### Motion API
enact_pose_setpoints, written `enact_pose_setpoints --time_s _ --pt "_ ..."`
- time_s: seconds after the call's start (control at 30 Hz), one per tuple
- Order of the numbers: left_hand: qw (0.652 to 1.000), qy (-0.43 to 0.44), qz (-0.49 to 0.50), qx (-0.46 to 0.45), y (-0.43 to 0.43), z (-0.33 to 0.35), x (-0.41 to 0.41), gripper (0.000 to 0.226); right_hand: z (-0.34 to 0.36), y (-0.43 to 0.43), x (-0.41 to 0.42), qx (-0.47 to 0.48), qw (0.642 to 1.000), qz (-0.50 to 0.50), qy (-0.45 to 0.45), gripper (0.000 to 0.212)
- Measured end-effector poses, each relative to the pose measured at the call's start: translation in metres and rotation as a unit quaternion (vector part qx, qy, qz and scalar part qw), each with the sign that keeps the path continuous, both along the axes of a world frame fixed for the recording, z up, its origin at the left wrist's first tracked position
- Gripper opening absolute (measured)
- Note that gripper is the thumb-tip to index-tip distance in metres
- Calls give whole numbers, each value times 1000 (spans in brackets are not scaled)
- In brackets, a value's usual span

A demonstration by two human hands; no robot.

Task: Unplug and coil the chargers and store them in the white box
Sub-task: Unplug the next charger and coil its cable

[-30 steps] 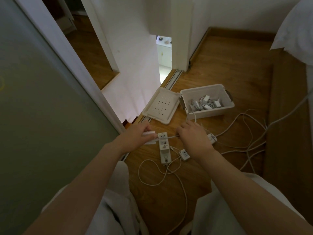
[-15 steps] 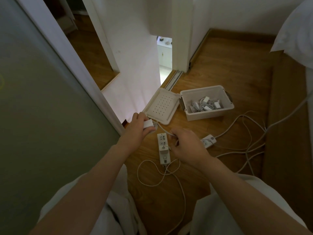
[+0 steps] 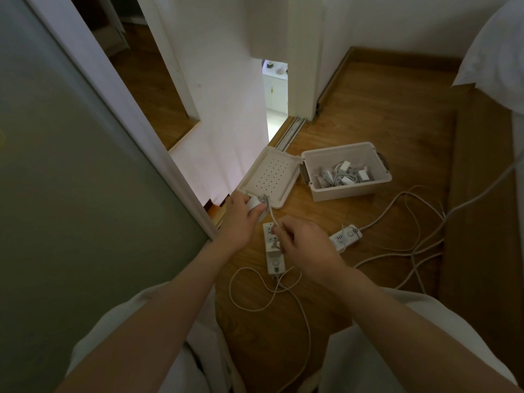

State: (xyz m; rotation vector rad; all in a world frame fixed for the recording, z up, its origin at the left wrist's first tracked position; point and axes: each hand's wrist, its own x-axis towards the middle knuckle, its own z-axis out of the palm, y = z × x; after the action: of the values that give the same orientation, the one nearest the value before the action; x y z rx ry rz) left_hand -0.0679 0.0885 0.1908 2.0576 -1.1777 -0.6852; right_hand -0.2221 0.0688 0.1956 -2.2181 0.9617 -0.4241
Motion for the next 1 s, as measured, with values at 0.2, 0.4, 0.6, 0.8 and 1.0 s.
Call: enact_pose_setpoints --time_s 0.2,0.4,0.6,0.8,1.0 --pt "976 202 65 -46 0 9 -19 20 0 0 2 103 994 38 24 11" --pt "874 453 138 -105 -3 18 -29 36 4 2 15 368 913 -55 -169 17" --pt "723 645 174 -175 -5 25 -14 33 -7 0 18 295 923 -125 -211 5" --pt "704 679 174 -118 -5 28 -4 35 -8 -5 14 278 954 -78 -82 18" --pt "774 619 114 -66 -5 35 2 30 -13 -16 8 213 970 -96 -71 19"
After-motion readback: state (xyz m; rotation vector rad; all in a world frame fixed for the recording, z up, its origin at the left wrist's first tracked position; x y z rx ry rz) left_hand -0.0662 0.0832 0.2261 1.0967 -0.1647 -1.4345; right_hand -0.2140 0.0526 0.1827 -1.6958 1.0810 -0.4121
